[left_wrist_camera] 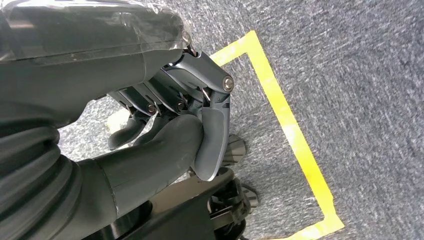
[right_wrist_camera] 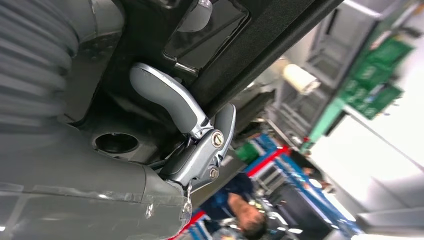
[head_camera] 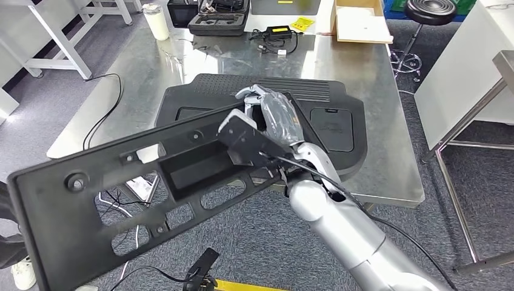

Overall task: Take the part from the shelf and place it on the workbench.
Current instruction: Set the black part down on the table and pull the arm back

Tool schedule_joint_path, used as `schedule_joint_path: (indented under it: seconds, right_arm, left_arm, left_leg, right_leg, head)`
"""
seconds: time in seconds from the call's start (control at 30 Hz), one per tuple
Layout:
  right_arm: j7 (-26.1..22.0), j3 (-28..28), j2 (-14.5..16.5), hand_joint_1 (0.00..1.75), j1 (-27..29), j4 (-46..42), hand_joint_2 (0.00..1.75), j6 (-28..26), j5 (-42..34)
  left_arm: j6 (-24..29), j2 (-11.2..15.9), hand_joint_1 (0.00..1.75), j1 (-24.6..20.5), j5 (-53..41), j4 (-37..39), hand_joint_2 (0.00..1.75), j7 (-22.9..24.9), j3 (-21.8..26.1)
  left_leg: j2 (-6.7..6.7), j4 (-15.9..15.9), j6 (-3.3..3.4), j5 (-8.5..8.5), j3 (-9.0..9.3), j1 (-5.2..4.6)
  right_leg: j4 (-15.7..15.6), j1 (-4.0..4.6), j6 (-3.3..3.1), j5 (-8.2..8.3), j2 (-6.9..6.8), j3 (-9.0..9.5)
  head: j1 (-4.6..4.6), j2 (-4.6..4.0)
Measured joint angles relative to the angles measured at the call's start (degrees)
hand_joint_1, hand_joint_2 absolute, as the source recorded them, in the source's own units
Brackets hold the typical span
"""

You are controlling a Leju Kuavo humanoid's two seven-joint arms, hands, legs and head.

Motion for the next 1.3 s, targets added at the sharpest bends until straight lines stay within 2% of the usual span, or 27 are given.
schedule_joint_path:
  seconds: [0.13,0.23,0.43,0.5,0.8,1.07,1.3]
  right_arm:
    - [2.55,1.77,1.2,1.75,-3.19,3.91,1.75,-0.71,-1.9]
    - [2.39,3.59,1.8,1.75,-5.56,5.87,1.75,-2.68,-4.46]
    - [-5.93,6.32,2.39,1.75,-8.11,7.97,1.75,-9.45,-9.77]
    - [-6.87,6.95,2.54,1.75,-8.46,8.27,1.75,-10.99,-10.59]
    - [0.38,9.87,3.11,1.75,-11.5,8.43,1.75,-17.48,-15.43]
    - [1.1,11.12,3.17,1.75,-16.06,8.45,1.75,-19.58,-15.17]
    - [1.01,11.66,3.17,1.75,-17.31,8.45,1.75,-20.16,-14.82]
  left_arm:
    - [-0.15,-0.28,1.75,-0.63,-0.74,-0.1,1.75,0.49,0.0]
    - [-0.13,-0.63,1.75,-1.03,-1.15,-0.1,1.75,0.86,0.0]
    - [-0.52,-1.07,1.75,-1.06,-2.74,-0.1,1.75,0.9,0.0]
    - [-0.59,-1.15,1.75,-0.98,-2.9,-0.1,1.75,0.31,0.01]
    - [0.12,-1.26,1.75,-0.35,-2.79,-0.08,1.75,-0.78,0.13]
    - [-0.13,-1.39,1.75,-0.32,-3.97,-0.08,1.75,0.12,0.13]
    - [-0.44,-1.4,1.75,-0.31,-4.29,-0.08,1.75,0.14,0.13]
  left_leg:
    - [0.0,0.0,-0.01,0.01,0.0,0.0]
    - [0.01,0.0,-0.01,0.01,0.0,0.0]
    - [0.02,0.01,-0.01,0.01,0.0,0.0]
    - [0.02,0.01,-0.01,0.01,0.0,0.0]
    - [0.02,0.01,-0.02,0.02,0.01,0.01]
    - [0.02,0.01,-0.03,0.02,0.01,0.01]
    - [0.02,0.01,-0.03,0.02,0.01,0.01]
  right_leg:
    - [0.0,0.0,0.0,0.01,0.0,0.0]
    - [0.0,0.0,0.0,0.02,0.0,0.0]
    - [-0.01,0.0,0.0,0.02,0.01,0.0]
    - [-0.01,0.0,0.0,0.02,0.01,0.0]
    - [-0.01,0.01,0.0,0.04,0.01,0.0]
    - [-0.02,0.0,0.0,0.05,0.02,0.0]
    - [-0.02,0.01,0.0,0.05,0.02,0.0]
  head:
    - [-0.01,-0.01]
    - [-0.01,-0.01]
    - [0.0,0.01]
    - [0.0,0.01]
    - [-0.01,-0.01]
    - [-0.01,-0.01]
    - [0.0,-0.01]
